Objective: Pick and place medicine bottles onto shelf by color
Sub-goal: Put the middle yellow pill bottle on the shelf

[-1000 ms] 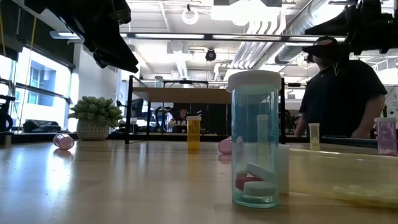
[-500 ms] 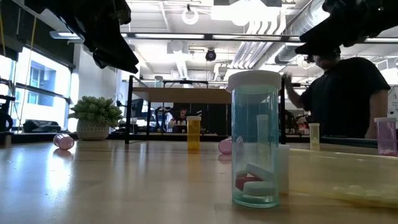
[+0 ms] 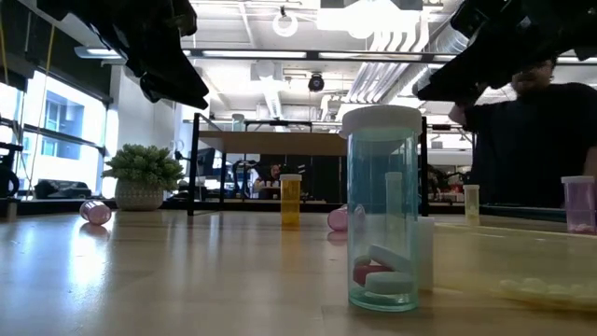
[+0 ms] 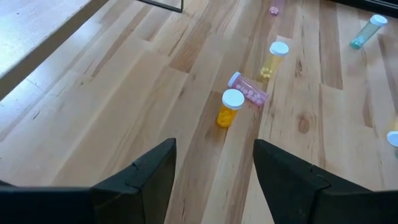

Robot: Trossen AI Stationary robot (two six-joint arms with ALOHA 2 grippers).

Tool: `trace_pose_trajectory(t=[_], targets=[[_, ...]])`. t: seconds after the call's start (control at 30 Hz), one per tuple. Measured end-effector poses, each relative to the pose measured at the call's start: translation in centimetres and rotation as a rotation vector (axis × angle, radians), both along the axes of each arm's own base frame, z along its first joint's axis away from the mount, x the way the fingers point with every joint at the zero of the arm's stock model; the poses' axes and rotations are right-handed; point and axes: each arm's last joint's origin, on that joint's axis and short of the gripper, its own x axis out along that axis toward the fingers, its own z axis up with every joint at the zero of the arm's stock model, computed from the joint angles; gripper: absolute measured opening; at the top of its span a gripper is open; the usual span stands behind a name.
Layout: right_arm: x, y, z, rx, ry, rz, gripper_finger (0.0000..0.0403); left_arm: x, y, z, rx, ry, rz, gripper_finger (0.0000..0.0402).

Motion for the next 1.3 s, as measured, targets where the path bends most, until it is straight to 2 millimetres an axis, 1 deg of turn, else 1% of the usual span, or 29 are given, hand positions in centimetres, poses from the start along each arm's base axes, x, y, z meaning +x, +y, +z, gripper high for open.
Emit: trace_pose_trajectory(t=[0.27, 0.53, 0.73, 0.87, 1.03, 1.3], targets=[[2.3, 0.3, -1.9, 0.015, 0.046, 0.05, 0.0211, 0.0, 0.0, 0.0, -0.006, -0.002, 0.004, 0.0202], [4.0, 0.6, -3.8, 0.019, 0.079, 0.099, 0.0211, 0.0, 0.0, 0.0, -0.006, -0.002, 0.004, 0.0202], [4.8, 0.7, -5.3, 0.02, 0.125, 0.106, 0.0211, 0.0, 0.0, 0.0, -0.006, -0.002, 0.004, 0.0202], [5.3, 1.1, -6.0, 0.009, 0.121, 0.124, 0.0211, 0.0, 0.0, 0.0, -0.006, -0.002, 0.004, 0.0202], [5.7, 1.5, -7.0, 0.001, 0.152, 0.131, 0.0211, 0.0, 0.0, 0.0, -0.006, -0.002, 0.004, 0.0202], [6.3, 1.6, -8.6, -0.01, 0.181, 0.131, 0.0211, 0.0, 0.0, 0.0, -0.006, -0.002, 0.004, 0.0202]])
